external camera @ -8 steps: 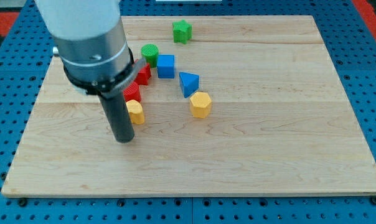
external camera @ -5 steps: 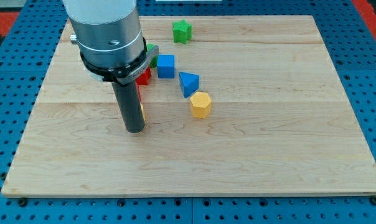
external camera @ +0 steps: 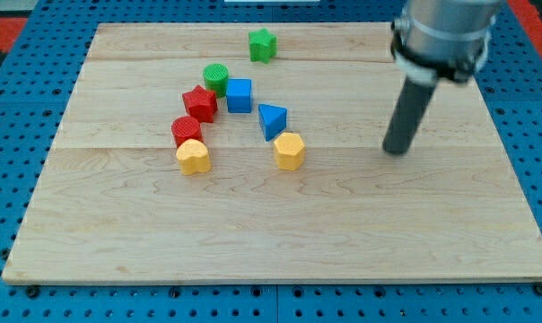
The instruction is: Push the green star towards top left
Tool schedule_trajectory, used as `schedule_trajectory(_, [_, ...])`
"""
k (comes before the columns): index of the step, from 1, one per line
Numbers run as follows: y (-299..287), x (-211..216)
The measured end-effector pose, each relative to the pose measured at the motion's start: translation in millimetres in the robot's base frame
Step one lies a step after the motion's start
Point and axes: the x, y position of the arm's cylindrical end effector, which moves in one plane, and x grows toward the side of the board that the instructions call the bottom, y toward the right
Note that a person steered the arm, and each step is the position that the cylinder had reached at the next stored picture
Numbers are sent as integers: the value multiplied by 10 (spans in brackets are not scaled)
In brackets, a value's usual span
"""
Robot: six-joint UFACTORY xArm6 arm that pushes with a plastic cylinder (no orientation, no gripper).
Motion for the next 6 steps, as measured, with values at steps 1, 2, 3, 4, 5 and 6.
schedule_trajectory(1, [-371,-926])
schedule_trajectory(2, [-738,-1025])
schedule_trajectory(3, [-931,-1460])
schedule_trajectory(4, [-1550,-1547])
schedule_trajectory(5, [-1334,-1592])
schedule_trajectory(6, [-1563,-1699])
